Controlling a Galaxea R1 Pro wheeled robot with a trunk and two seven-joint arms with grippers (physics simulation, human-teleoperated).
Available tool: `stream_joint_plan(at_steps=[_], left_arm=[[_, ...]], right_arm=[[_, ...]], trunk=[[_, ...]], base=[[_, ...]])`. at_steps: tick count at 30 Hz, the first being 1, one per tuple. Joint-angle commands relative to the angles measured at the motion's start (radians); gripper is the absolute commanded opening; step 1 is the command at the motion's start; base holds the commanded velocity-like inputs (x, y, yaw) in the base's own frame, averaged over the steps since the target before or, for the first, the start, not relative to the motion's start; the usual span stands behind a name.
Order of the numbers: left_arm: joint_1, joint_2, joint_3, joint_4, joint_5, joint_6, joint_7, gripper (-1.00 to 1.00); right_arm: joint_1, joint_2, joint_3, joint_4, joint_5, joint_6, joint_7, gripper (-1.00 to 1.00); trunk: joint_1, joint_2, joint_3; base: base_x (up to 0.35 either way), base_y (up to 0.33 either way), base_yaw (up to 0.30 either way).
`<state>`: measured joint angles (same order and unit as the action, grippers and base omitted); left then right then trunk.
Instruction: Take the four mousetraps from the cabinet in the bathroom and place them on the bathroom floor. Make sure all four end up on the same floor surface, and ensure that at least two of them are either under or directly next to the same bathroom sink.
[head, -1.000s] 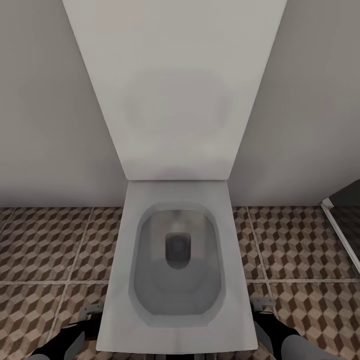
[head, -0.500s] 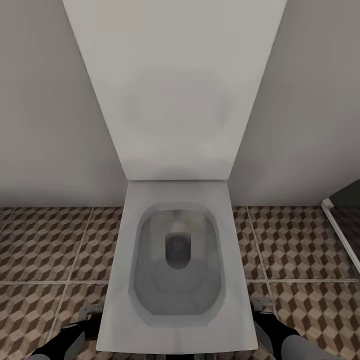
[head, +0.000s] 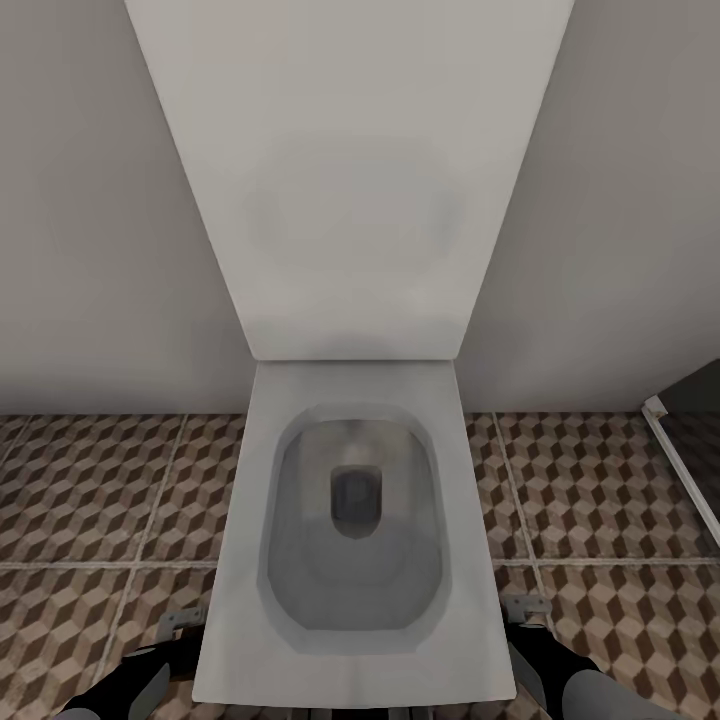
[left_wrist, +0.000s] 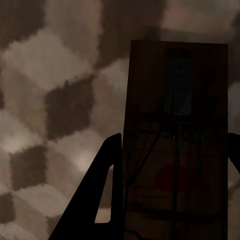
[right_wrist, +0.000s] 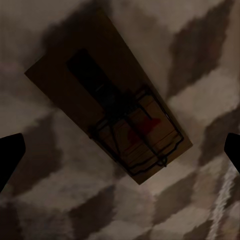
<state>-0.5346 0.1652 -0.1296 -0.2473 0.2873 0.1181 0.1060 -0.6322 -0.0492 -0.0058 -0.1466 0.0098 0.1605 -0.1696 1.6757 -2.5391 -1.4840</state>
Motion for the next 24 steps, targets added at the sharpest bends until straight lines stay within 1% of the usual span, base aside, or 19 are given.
stream_joint_plan(at_steps=[1, 24], left_arm=[[0.001, 0.000, -0.016, -0.002, 0.015, 0.006, 0.012, -1.00], [0.001, -0.001, -0.016, -0.002, 0.015, 0.008, 0.012, -1.00]], right_arm=[[0.000, 0.000, 0.000, -0.002, 0.001, 0.007, -0.002, 1.00], [0.000, 0.000, 0.000, -0.002, 0.001, 0.005, -0.003, 1.00]], trunk=[[0.000, 0.000, -0.001], [0.000, 0.000, -0.001]], base=[[0.000, 0.000, 0.000], [0.000, 0.000, 0.000]])
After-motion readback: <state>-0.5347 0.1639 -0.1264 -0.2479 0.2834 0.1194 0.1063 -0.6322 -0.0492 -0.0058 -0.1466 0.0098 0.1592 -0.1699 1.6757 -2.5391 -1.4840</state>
